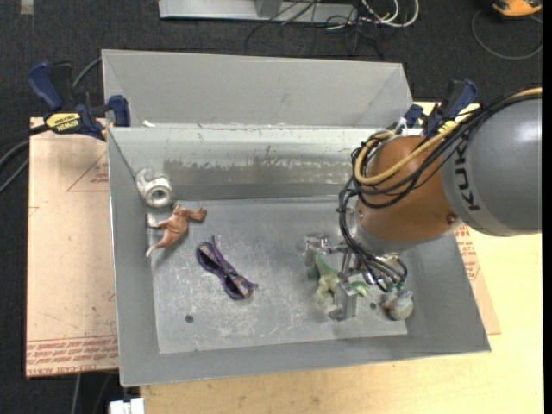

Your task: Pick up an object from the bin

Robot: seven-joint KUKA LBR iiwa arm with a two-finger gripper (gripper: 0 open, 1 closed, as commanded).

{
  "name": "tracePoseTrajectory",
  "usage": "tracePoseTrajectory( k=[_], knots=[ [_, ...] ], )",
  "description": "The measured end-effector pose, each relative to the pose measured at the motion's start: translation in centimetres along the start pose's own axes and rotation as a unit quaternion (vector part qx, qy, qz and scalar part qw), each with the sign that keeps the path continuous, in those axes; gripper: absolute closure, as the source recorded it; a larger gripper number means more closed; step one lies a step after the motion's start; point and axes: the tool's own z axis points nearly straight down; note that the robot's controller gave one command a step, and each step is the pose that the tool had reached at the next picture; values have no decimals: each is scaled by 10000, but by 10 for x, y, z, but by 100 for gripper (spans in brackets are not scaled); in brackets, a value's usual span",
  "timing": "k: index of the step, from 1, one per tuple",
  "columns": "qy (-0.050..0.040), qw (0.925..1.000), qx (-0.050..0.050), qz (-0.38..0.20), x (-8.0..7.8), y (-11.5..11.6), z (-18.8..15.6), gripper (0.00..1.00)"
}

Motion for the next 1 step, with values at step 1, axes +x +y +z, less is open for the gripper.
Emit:
tracePoseTrajectory(
  k=[1],
  knots=[
    [-13, 9500, 7, -3123, -125, -39, 30, 100]
  ],
)
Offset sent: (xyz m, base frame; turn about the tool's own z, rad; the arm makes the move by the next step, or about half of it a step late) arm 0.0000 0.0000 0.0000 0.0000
